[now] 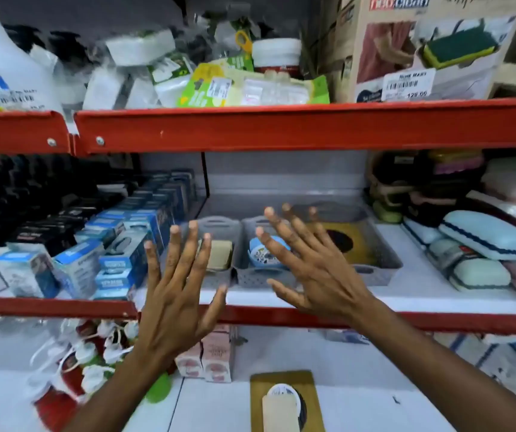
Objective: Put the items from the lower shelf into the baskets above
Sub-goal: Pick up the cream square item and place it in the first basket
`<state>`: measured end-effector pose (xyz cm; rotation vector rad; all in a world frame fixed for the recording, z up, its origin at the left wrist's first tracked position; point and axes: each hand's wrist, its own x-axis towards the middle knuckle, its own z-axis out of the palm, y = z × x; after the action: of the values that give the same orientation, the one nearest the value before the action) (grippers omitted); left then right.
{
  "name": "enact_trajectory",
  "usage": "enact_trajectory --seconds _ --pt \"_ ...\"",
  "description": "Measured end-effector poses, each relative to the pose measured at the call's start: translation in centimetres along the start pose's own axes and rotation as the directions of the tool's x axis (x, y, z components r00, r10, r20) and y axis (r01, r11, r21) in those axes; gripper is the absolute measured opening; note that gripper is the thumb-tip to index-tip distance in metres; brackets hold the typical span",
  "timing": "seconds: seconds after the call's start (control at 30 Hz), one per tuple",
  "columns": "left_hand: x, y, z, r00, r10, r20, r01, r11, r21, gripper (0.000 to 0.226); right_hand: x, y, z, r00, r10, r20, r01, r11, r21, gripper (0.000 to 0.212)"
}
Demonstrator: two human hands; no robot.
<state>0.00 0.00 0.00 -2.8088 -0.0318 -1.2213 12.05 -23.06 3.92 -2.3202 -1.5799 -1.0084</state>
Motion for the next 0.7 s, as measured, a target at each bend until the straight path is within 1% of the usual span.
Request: enact_trajectory --seconds 0.1,0.13,0.2,0.27,0.33,0.37,0.4,0.43,0.5,0.53,0.57,0.6,0.63,0.7 --pt "-2.2 -0.8 2.0 0.996 -0.026 0.084 0.025 1.000 0.011 0.077 -1.9 -0.3 1.8 0.975 -0.084 0.204 0.075 0.996 0.049 0.077" --pt "-3.0 -1.2 2.8 0.993 -0.026 0.116 0.023 0.999 0.026 0.076 -2.6 -0.4 2.5 0.962 -0.120 0.247 0.109 0.992 0.059 0.076" --pt "-4.2 -1.7 4.2 0.985 -0.038 0.166 0.033 0.999 0.028 0.074 -3.9 -0.7 3.8 0.931 -0.226 0.285 0.209 0.974 0.088 0.073" --pt "-4.9 -2.1 5.1 0.978 -0.057 0.200 0.049 0.998 0.041 0.072 -5.2 -0.8 5.3 0.887 -0.369 0.276 0.336 0.928 0.161 0.068" --pt "-5.6 -2.4 6.1 0.972 -0.071 0.223 0.063 0.997 0.041 0.072 -7.3 -1.3 7.7 0.810 -0.511 0.289 0.454 0.857 0.243 0.061" --pt "-5.9 -2.4 6.4 0.972 -0.074 0.224 0.067 0.997 0.039 0.072 -8.5 -1.6 9.1 0.778 -0.549 0.306 0.480 0.833 0.276 0.058" --pt "-6.0 -2.5 6.7 0.973 -0.076 0.218 0.070 0.997 0.038 0.072 -9.8 -2.0 10.6 0.759 -0.556 0.340 0.463 0.827 0.318 0.057" --pt "-6.1 -2.5 7.0 0.973 -0.084 0.216 0.077 0.996 0.041 0.073 -11.0 -2.4 12.0 0.755 -0.526 0.391 0.401 0.843 0.359 0.057" --pt "-6.2 -2.5 7.3 0.974 -0.097 0.207 0.089 0.995 0.044 0.075 -13.0 -3.3 14.5 0.751 -0.380 0.539 0.175 0.903 0.393 0.058" --pt "-6.1 -2.5 7.5 0.975 -0.108 0.195 0.102 0.994 0.040 0.076 -13.7 -3.7 15.6 0.726 -0.285 0.625 0.035 0.924 0.380 0.057" --pt "-6.1 -2.4 7.6 0.976 -0.109 0.188 0.103 0.994 0.042 0.077 -14.4 -4.1 16.5 0.674 -0.202 0.711 -0.088 0.933 0.349 0.057" --pt "-6.2 -2.5 7.7 0.975 -0.115 0.189 0.109 0.993 0.039 0.077 -14.9 -4.6 17.5 0.613 -0.143 0.777 -0.179 0.933 0.313 0.058" --pt "-6.1 -2.4 7.8 0.976 -0.115 0.184 0.111 0.993 0.034 0.078 -15.3 -5.1 18.2 0.564 -0.100 0.820 -0.238 0.931 0.277 0.062" --pt "-6.3 -2.5 8.0 0.979 -0.112 0.171 0.109 0.994 0.025 0.078 -16.0 -6.2 19.7 0.492 -0.035 0.870 -0.312 0.926 0.214 0.075"
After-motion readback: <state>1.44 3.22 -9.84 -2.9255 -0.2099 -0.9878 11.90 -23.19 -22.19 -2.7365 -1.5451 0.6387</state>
